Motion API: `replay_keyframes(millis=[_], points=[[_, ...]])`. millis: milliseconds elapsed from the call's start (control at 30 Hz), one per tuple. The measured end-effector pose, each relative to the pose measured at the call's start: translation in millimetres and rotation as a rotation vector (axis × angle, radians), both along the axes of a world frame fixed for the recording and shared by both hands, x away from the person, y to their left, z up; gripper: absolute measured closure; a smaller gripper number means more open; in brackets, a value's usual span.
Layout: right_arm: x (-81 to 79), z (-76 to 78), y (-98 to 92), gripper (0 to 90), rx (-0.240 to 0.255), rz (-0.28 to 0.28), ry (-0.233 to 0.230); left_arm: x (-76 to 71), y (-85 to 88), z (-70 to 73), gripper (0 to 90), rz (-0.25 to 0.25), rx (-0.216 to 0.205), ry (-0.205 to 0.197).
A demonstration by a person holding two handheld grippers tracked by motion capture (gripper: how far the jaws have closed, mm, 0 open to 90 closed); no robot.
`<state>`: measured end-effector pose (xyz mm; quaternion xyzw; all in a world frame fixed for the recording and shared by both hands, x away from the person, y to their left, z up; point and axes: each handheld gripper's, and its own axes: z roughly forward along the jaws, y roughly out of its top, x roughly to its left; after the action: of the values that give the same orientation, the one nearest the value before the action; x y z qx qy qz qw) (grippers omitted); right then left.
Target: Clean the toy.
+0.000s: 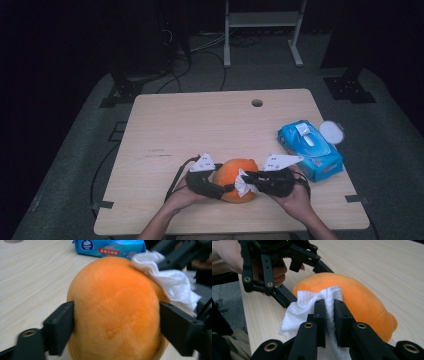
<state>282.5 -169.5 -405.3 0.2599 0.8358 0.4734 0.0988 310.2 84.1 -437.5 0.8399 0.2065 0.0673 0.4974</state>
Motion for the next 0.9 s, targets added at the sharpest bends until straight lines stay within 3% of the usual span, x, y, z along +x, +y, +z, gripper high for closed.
replay_keyframes(millis=[67,200,300,400,533,567,700,733,800,900], points=[[1.7,0.3,-2.9,80.0,0.004,-0.006,0.001,-1.4,0.2,0.2,22.6,-0.009,0.019,-0.026],[10.7,-1.9,-17.0,80.1,0.004,-0.052,0.002,-1.7,1.6,-1.0,22.8,-0.017,0.017,-0.030],[22.5,-10.3,-34.9,79.3,0.029,-0.100,0.066,-2.7,0.8,-0.6,22.5,-0.020,0.017,-0.031],[27.5,-14.9,-42.1,79.5,0.067,-0.098,0.127,-1.9,-0.2,1.5,16.9,-0.014,0.008,-0.004],[22.5,-12.5,-34.7,80.0,0.036,-0.077,0.103,3.9,5.3,2.7,8.8,0.021,-0.076,0.083],[21.2,-11.9,-33.8,80.0,0.037,-0.072,0.103,4.7,4.5,1.8,8.8,0.026,-0.072,0.094],[18.7,-9.1,-31.0,80.6,0.030,-0.074,0.090,2.1,0.8,-1.0,22.1,0.025,-0.055,0.064],[18.2,-7.3,-30.3,80.6,0.028,-0.075,0.084,-2.0,-0.1,2.1,28.3,0.039,-0.065,-0.003],[16.7,-1.8,-30.3,80.7,0.053,-0.070,0.076,-7.4,-3.2,6.6,32.2,0.025,-0.072,-0.093],[11.3,8.4,-26.5,80.7,0.076,-0.062,0.037,-14.3,-11.4,8.5,32.8,-0.012,-0.026,-0.221]])
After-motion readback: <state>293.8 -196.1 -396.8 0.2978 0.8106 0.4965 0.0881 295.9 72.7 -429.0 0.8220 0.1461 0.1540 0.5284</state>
